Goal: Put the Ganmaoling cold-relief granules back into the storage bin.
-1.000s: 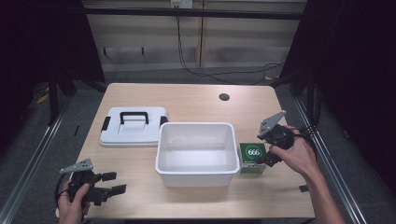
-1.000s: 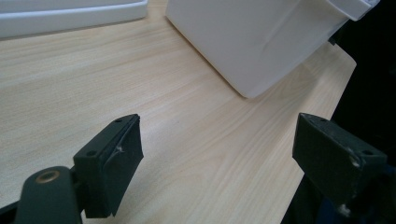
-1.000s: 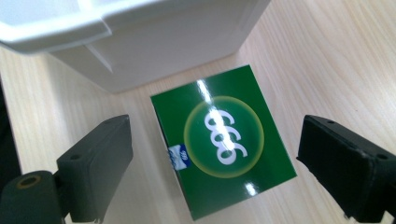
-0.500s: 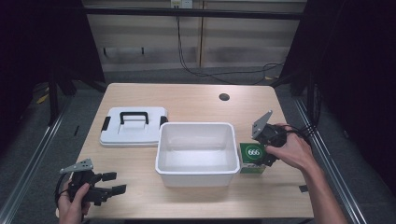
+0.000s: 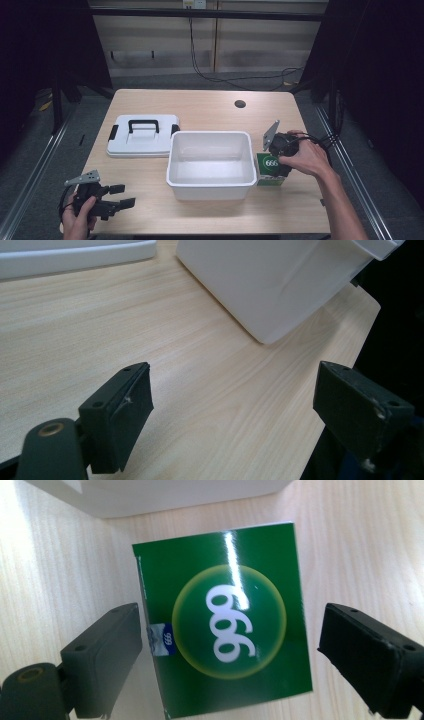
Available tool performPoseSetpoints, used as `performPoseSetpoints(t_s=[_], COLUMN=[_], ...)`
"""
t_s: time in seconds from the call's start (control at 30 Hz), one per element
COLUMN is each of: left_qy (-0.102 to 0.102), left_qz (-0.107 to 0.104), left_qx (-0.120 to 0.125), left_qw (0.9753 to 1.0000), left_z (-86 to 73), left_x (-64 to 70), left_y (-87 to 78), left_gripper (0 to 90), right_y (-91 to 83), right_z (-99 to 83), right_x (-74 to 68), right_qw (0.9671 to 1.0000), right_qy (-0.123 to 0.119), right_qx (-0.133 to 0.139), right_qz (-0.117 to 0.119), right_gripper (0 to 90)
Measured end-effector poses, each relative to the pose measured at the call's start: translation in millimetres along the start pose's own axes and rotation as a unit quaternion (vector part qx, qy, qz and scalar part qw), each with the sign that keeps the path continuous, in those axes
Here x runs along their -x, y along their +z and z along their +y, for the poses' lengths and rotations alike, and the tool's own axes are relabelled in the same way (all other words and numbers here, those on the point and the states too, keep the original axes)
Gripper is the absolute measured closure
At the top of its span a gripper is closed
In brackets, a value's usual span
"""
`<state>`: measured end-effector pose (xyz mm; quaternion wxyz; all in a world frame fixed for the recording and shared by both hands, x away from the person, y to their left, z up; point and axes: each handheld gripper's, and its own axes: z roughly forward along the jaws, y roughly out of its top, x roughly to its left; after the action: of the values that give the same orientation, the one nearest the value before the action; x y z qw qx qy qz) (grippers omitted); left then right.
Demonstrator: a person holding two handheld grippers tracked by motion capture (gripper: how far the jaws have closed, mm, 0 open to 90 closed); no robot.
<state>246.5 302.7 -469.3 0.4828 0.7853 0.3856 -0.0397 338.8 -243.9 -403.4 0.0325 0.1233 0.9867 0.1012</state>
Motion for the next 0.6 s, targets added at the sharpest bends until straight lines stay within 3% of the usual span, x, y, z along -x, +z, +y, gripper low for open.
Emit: performPoseSetpoints(t_s=[0.1, 0.2, 0.23, 0.37, 0.43, 0.6], left_qy=[0.0, 0.0, 0.0, 0.0, 0.001, -0.002], left_qz=[0.0, -0.001, -0.001, 0.0, 0.0, 0.0], left_qx=[0.0, 0.0, 0.001, 0.0, 0.0, 0.002], left_qw=[1.0, 1.0, 1.0, 1.0, 1.0, 1.0], left_z=[0.0, 0.0, 0.0, 0.0, -0.1, -0.1], left_x=[-0.1, -0.2, -0.1, 0.0, -0.2, -0.3], left_y=[-0.2, 0.0, 0.0, -0.1, -0.1, -0.2], left_gripper=[16.0, 16.0, 16.0, 16.0, 16.0, 16.0], right_y=[2.2, 4.2, 6.1, 10.6, 14.6, 16.6], right_z=[2.0, 3.5, 4.1, 6.8, 8.4, 10.1], right_x=[-0.4, -1.3, -0.2, 1.0, 4.0, 5.1], right_qw=[0.9998, 0.9996, 0.9994, 0.999, 0.9986, 0.9981], right_qy=[-0.016, -0.016, -0.029, -0.034, -0.028, -0.033], right_qx=[-0.009, -0.021, -0.021, -0.03, -0.039, -0.045], right_qz=[-0.002, -0.001, -0.002, 0.002, 0.022, 0.025], right_gripper=[9.6, 9.6, 9.6, 10.2, 12.6, 12.8])
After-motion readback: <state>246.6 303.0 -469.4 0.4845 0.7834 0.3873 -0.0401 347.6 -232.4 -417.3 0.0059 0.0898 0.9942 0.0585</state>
